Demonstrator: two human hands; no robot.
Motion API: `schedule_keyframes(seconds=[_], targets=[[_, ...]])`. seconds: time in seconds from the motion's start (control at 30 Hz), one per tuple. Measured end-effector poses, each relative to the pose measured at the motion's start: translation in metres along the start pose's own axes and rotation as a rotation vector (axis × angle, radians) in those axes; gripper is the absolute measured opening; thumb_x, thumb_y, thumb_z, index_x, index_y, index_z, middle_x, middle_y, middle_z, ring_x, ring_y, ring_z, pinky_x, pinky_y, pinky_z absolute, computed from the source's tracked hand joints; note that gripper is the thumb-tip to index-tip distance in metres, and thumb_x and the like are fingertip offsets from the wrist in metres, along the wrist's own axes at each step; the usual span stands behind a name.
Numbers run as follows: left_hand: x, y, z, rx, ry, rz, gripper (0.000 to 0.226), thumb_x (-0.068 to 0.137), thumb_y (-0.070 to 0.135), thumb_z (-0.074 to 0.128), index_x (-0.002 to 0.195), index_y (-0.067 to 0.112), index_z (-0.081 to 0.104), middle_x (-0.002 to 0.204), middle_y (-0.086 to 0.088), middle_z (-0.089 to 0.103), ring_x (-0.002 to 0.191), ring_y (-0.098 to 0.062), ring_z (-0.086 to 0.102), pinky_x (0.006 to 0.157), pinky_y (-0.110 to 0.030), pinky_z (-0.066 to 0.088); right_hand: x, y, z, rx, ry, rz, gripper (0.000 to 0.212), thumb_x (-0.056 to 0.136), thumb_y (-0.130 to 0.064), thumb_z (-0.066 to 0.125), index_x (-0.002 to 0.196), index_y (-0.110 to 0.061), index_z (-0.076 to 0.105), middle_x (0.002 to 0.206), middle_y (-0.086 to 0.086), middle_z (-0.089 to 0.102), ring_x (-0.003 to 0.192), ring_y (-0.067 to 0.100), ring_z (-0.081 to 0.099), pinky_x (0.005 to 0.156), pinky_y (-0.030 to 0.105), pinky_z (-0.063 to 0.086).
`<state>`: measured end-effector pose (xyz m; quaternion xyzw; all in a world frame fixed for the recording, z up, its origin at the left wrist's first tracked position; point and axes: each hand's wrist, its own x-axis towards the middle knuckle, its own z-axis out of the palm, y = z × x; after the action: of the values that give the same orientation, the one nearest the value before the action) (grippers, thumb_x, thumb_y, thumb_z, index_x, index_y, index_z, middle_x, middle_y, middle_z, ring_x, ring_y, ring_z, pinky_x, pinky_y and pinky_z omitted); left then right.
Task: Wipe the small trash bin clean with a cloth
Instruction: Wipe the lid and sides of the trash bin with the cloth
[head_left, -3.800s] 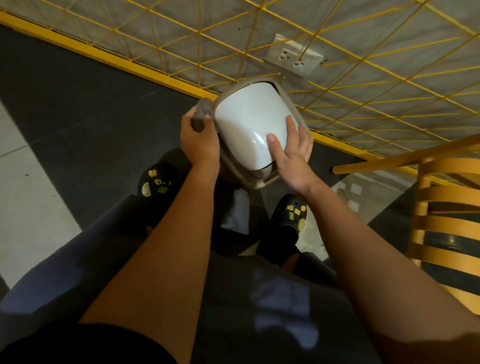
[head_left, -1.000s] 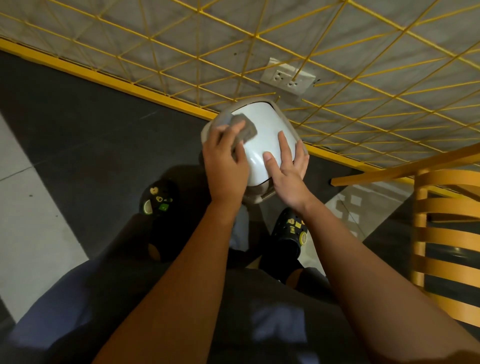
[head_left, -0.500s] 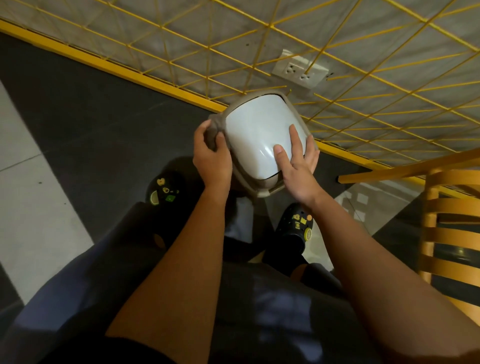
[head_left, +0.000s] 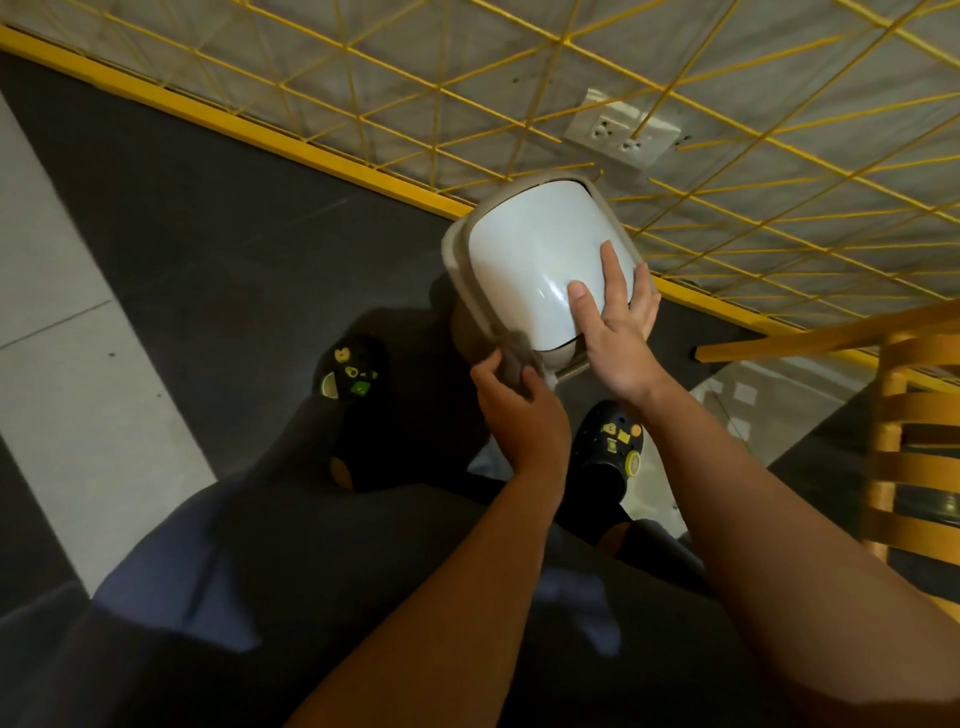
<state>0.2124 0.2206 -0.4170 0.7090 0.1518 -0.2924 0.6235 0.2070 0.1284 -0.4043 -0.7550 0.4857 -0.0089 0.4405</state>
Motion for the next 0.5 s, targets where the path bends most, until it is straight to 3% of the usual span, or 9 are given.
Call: schedule_keyframes(seconds=[0.17,0.3,0.5], targets=[[0.0,0.013,0.007,-0.157,0.094,-0.237,0.034,0.088,0.001,0.051,0.116,0.02,0.046,0.131,-0.011,0.048,0.117,-0.026,0.052,0.092,-0.035,0.05,0.001,0.001,0.0,0.002,0.004,0.006,0.056,0.094,-0.05,0.036,0.143,-0.045,0.009,0.154,0.0,-0.021,0.139,0.022,-0.027,0.113,0.045,-0.006],[0.032,0.036,-0.002,-0.047,0.127,-0.03,0.031,0.09,0.008,0.051,0.119,0.019,0.048,0.129,-0.005,0.054,0.117,-0.019,0.053,0.073,-0.011,0.044,-0.001,-0.001,0.001,0.007,0.018,0.017,0.056,0.094,-0.049,0.037,0.143,-0.044,0.009,0.154,0.002,-0.02,0.139,0.022,-0.027,0.113,0.045,-0.007],[0.027,0.03,-0.006,0.092,0.084,-0.026,0.029,0.092,0.01,0.049,0.12,0.016,0.046,0.129,-0.008,0.054,0.117,-0.022,0.053,0.077,-0.014,0.04,-0.004,-0.004,0.005,0.055,0.057,0.053,0.057,0.095,-0.047,0.036,0.145,-0.039,0.009,0.154,0.003,-0.02,0.139,0.023,-0.026,0.114,0.043,-0.005]])
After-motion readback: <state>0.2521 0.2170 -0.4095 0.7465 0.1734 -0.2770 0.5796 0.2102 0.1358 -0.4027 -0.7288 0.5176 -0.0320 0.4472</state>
